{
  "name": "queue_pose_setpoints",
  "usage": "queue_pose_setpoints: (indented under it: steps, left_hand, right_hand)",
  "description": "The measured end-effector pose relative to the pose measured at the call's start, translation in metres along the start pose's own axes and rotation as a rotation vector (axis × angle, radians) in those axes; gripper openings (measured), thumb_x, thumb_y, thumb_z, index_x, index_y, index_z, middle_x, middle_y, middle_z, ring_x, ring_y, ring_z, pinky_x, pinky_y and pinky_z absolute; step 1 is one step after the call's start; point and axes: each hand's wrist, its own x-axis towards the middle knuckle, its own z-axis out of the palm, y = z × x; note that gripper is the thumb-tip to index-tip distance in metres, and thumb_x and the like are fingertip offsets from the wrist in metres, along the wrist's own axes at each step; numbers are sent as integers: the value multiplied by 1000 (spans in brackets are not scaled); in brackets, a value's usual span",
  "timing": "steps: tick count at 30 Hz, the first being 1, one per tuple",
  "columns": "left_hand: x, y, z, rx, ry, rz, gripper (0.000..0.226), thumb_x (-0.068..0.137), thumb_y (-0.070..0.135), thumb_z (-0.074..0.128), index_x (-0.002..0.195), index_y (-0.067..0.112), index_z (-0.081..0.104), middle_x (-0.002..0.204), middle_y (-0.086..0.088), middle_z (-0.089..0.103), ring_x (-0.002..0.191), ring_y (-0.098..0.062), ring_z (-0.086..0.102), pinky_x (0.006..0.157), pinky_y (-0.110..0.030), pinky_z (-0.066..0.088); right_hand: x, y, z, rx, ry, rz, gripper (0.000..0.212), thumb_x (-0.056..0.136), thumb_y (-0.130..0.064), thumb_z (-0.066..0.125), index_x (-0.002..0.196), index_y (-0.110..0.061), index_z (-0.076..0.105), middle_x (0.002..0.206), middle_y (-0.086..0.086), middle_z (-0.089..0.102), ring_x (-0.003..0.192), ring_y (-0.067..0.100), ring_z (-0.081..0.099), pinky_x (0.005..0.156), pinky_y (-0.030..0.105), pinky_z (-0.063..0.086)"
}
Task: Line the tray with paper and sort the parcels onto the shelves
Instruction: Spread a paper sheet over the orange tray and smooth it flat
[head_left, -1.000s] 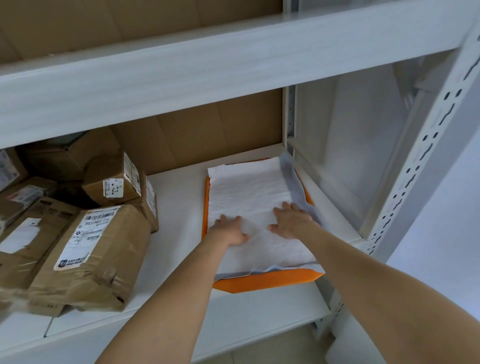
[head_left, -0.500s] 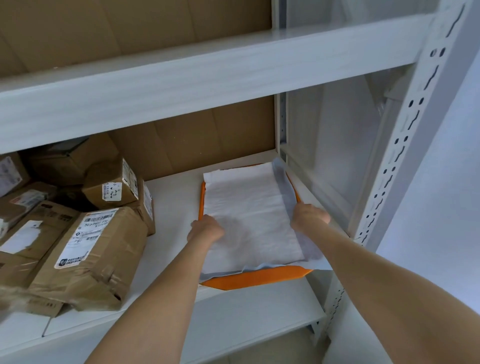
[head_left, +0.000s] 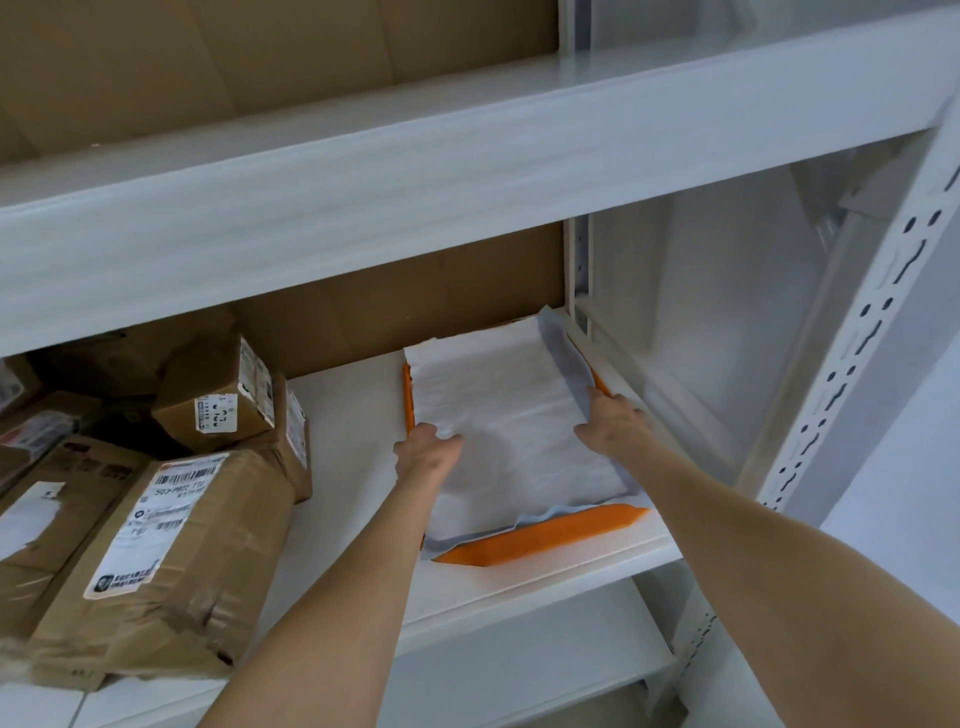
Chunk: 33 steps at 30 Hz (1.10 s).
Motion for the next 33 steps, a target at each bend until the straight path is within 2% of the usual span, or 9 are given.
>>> queue_pose_setpoints:
  steps: [3,7,9,13,22,25,28,31,33]
  left_hand:
    - [12,5,2,-92,25,-8,53,90,33,58,139,18,44,141,-11,44,123,-30,49,97,-35,43]
    - [19,2,4,-30,45,1,50,91,25,56,137,12,44,137,-14,47,118,-32,53,89,-32,45]
    - [20,-2,4,36,39,-16,44,91,16,55,132,6,44,133,-17,50,116,-33,54,84,-33,46]
    - [22,-10,5,175,15,-2,36,90,4,52,127,3,50,130,-16,52,117,-30,54,90,-31,46]
    - [19,-15,3,233,-9,83,31,91,5,55,121,10,58,125,-10,59,113,-27,57,86,-26,47]
    - [9,-12,4,331,-37,120,44,91,4,53,134,13,48,141,-12,41,125,-30,44,99,-33,44]
    - [-3,-3,6,443,-33,317,49,91,9,53,138,19,45,151,-7,28,135,-27,33,104,-36,40]
    - [-21,11,11,345,-190,512,37,94,13,52,131,18,57,137,-5,53,123,-24,50,102,-33,43]
    - [-35,17,15,336,-371,535,28,93,17,54,118,16,66,118,-5,65,109,-23,59,91,-29,47]
  right_hand:
    - [13,-8,2,-8,-31,-11,62,94,-24,54,148,-22,24,145,15,35,133,41,35,109,52,33]
    - [15,-27,9,-236,33,-123,58,96,-25,51,149,-22,27,154,14,23,144,37,14,116,55,19]
    - [14,-34,12,-265,29,-221,54,97,-28,51,148,-22,33,156,10,23,146,32,14,118,49,20]
    - [9,-36,19,-289,-120,-278,53,99,-38,50,147,-19,37,157,9,22,147,32,13,116,44,22]
    - [2,-23,28,-271,-200,-230,59,97,-38,51,149,-18,32,150,12,31,139,32,28,114,42,31]
    - [-2,-27,28,-285,-200,-234,58,96,-37,54,146,-16,36,147,12,35,136,31,33,113,42,33]
    - [-10,-32,25,-276,-184,-260,52,96,-34,56,142,-16,42,143,10,39,131,31,40,110,41,37]
    - [-16,-38,19,-256,-138,-273,36,97,-27,52,131,-14,55,133,9,52,121,29,52,102,38,45]
    - [-21,-41,15,-239,-199,-262,23,96,-20,51,109,-9,66,111,9,64,102,26,61,89,33,51]
